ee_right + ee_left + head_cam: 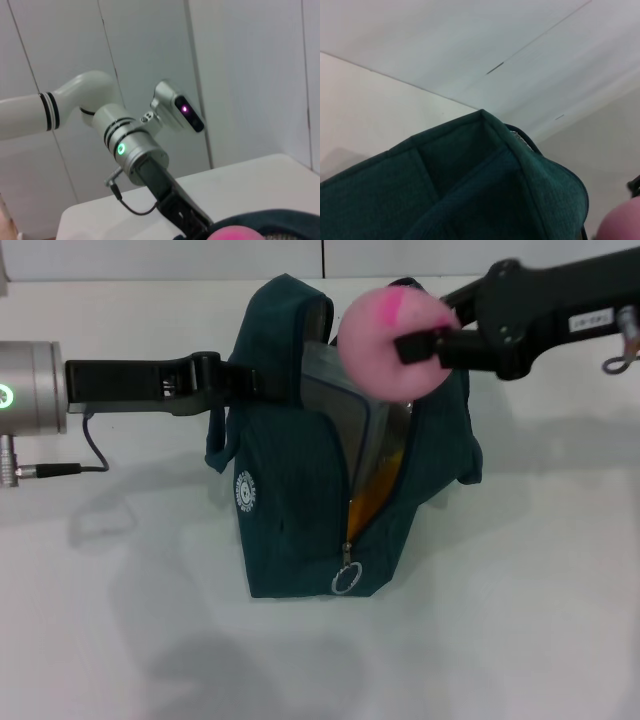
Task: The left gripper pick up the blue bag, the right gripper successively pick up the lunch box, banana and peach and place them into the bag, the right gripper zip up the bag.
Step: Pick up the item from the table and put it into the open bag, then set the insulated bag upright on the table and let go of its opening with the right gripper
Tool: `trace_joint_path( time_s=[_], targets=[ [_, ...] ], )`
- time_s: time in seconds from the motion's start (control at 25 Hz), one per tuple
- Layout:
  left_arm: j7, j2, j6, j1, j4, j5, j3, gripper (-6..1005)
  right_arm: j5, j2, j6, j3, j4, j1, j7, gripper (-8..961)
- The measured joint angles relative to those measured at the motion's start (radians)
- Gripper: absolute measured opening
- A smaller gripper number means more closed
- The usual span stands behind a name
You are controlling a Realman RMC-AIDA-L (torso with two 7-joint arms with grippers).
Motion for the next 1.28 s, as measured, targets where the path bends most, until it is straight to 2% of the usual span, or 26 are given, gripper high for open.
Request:
trace_joint_path(
  time_s=[0.2,0.36,0.56,1.0,1.12,1.28],
  targets=[
    [0.0,0.001,0.001,0.002,0.0,-0.005,0.0,45,-0.005,-0.001,0.01,-0.008,0.09,0.025,-0.04,110],
    [0.004,0.001,0.001,0.004,0.0,-0.005,0.0,45,-0.008,0.003,0.045,-0.02,0.103,0.027,-0.044,88],
    [0.01,0.0,0.002,0.012,0.0,-0.005,0.0,45,-0.009,0.002,0.099,-0.076,0.104,0.022,-0.046,241],
    [0.011,-0.001,0.001,0.014,-0.003,-0.005,0.002,45,-0.01,0.003,0.117,-0.088,0.105,0.022,-0.05,508],
    [0.012,-0.002,0.001,0.015,-0.009,-0.005,0.003,45,-0.01,0.003,0.117,-0.089,0.106,0.022,-0.052,709],
    [0.014,-0.002,0.002,0.016,-0.015,-0.005,0.003,45,-0.009,0.005,0.131,-0.101,0.106,0.024,-0.061,781]
  ],
)
